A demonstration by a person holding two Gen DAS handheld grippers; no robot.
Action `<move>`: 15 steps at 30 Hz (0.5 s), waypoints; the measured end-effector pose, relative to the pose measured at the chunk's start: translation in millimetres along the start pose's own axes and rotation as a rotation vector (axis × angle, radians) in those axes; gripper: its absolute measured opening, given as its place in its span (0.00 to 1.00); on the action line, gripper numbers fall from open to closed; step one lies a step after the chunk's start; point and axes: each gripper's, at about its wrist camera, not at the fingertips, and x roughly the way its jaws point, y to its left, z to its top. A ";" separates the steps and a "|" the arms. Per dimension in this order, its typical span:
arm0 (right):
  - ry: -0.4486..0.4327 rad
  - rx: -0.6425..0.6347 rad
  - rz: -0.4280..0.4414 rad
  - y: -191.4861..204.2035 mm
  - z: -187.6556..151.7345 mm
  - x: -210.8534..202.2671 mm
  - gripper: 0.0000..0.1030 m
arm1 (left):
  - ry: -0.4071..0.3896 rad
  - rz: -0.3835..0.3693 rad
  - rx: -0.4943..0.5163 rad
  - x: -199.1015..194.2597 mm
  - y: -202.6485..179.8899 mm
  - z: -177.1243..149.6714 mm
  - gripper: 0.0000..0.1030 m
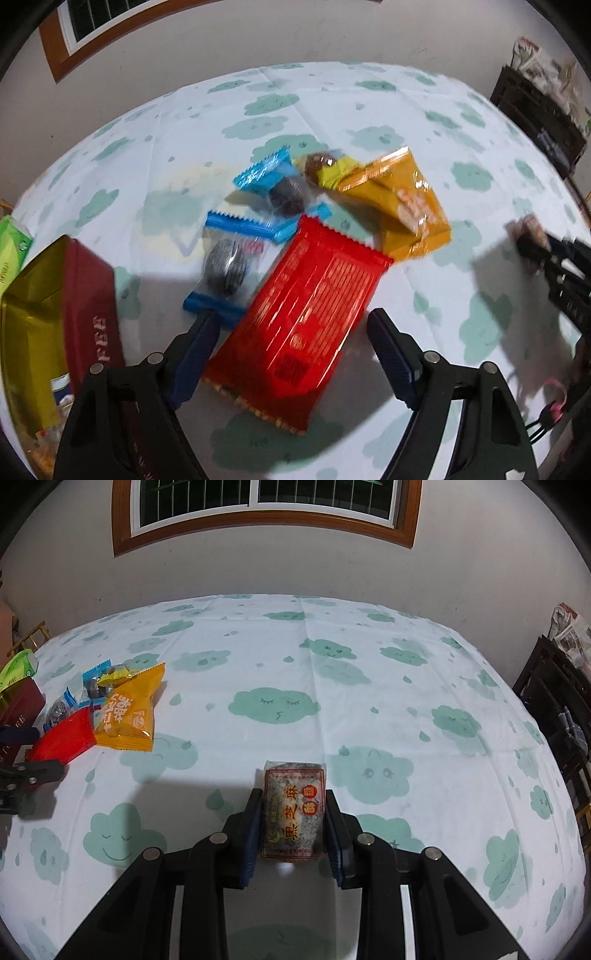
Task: Organize snacks
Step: 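Grasp the red wafer pack with the left gripper while the right gripper holds the brown candy box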
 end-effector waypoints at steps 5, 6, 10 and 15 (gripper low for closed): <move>0.003 0.012 0.015 -1.9 0.3 1.3 0.30 | -0.010 -0.008 -0.011 0.4 -2.5 1.5 0.66; 0.003 0.011 0.014 -2.2 0.3 1.4 0.30 | -0.014 -0.009 -0.010 -1.4 -3.6 -0.6 0.63; 0.003 0.013 0.016 -2.1 0.4 1.3 0.31 | -0.021 -0.006 -0.021 -8.0 -4.0 -10.6 0.51; 0.003 0.013 0.017 -2.2 0.5 1.3 0.31 | -0.023 0.003 -0.045 -17.2 -3.6 -25.8 0.44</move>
